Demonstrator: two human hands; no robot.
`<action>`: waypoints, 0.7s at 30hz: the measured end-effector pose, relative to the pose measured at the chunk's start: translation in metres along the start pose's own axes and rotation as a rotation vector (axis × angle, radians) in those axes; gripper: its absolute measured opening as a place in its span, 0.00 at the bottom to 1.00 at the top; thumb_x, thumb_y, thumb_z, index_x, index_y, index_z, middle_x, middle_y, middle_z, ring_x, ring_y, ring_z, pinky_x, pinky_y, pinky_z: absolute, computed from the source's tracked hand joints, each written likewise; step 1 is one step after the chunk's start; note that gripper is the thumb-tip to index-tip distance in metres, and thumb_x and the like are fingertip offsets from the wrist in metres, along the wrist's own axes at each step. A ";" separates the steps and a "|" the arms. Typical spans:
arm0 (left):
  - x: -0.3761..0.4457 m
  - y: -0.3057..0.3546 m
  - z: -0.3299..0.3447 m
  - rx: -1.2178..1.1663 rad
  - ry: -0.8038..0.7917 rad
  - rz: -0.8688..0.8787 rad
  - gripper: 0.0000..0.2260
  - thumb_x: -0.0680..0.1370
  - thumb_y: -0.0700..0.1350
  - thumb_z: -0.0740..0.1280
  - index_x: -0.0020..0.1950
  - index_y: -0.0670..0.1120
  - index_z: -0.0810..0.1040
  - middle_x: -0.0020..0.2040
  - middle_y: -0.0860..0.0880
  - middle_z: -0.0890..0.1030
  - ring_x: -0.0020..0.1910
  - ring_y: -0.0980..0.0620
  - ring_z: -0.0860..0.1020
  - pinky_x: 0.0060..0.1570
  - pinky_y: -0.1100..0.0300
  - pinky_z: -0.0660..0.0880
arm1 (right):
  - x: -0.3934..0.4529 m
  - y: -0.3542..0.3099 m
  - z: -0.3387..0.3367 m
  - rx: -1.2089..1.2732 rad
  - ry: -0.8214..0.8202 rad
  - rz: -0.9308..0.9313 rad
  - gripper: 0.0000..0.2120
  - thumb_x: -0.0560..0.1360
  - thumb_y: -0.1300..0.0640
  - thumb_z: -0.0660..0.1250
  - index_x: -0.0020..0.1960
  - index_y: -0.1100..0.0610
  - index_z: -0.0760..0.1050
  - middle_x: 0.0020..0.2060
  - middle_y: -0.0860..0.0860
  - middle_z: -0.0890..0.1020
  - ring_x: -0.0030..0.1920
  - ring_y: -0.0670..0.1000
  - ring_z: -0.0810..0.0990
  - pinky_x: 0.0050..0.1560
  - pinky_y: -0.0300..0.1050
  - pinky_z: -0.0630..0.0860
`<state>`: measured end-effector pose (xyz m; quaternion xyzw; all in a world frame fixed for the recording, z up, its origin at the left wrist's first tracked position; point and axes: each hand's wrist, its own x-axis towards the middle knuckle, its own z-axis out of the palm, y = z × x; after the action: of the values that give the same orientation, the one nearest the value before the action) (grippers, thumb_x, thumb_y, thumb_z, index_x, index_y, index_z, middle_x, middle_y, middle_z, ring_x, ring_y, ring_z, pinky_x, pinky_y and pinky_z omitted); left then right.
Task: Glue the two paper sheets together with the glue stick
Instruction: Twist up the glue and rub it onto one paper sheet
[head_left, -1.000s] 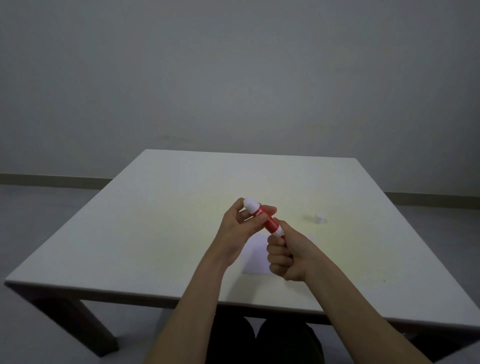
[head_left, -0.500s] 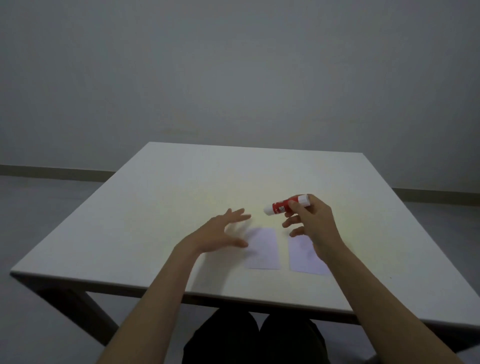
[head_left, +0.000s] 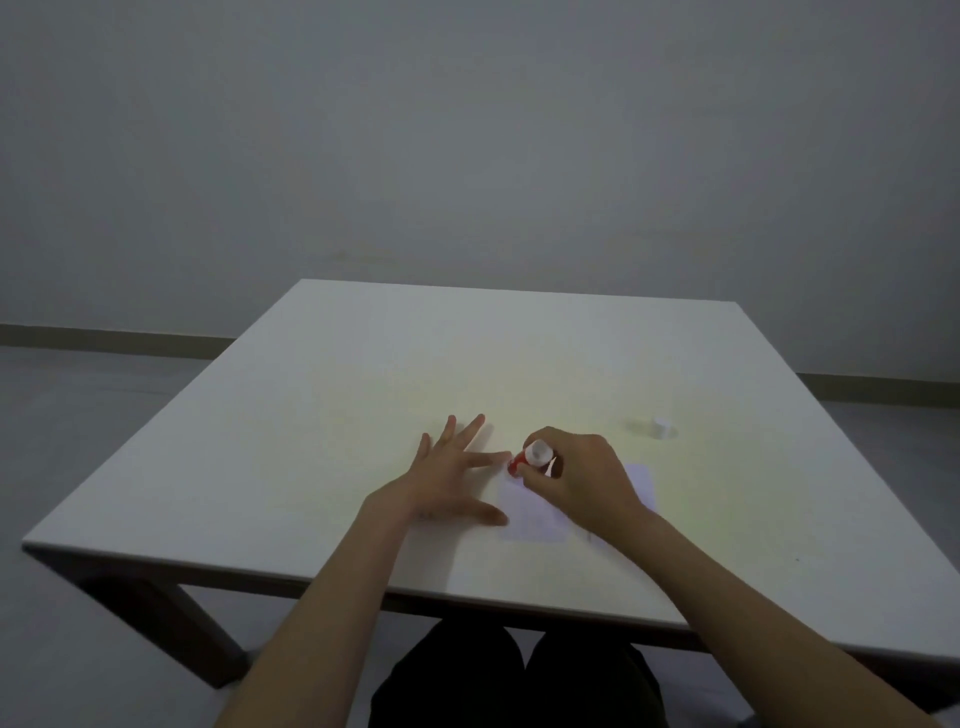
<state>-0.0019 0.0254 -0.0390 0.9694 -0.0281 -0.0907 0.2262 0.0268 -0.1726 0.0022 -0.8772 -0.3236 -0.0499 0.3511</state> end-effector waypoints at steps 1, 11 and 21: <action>0.000 -0.001 0.001 -0.010 0.001 0.007 0.37 0.66 0.62 0.72 0.72 0.62 0.62 0.79 0.53 0.40 0.76 0.48 0.33 0.72 0.40 0.33 | -0.005 -0.002 0.000 -0.007 -0.041 -0.038 0.06 0.70 0.50 0.68 0.43 0.53 0.79 0.33 0.48 0.84 0.31 0.45 0.76 0.36 0.42 0.72; 0.001 -0.001 0.002 -0.006 -0.022 -0.023 0.37 0.65 0.63 0.71 0.72 0.63 0.61 0.79 0.53 0.40 0.76 0.48 0.34 0.71 0.43 0.31 | 0.011 0.013 -0.014 0.041 0.023 0.070 0.04 0.70 0.58 0.70 0.40 0.59 0.80 0.35 0.50 0.84 0.30 0.43 0.73 0.33 0.39 0.67; 0.005 -0.009 0.007 -0.008 -0.024 -0.021 0.38 0.64 0.66 0.70 0.72 0.65 0.59 0.79 0.53 0.41 0.76 0.49 0.34 0.70 0.45 0.30 | -0.014 0.012 -0.021 0.103 -0.119 0.000 0.05 0.68 0.54 0.70 0.40 0.55 0.80 0.31 0.43 0.80 0.29 0.40 0.74 0.31 0.30 0.67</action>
<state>0.0021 0.0298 -0.0499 0.9676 -0.0204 -0.1047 0.2289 0.0256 -0.2006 0.0068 -0.8595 -0.3459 0.0188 0.3758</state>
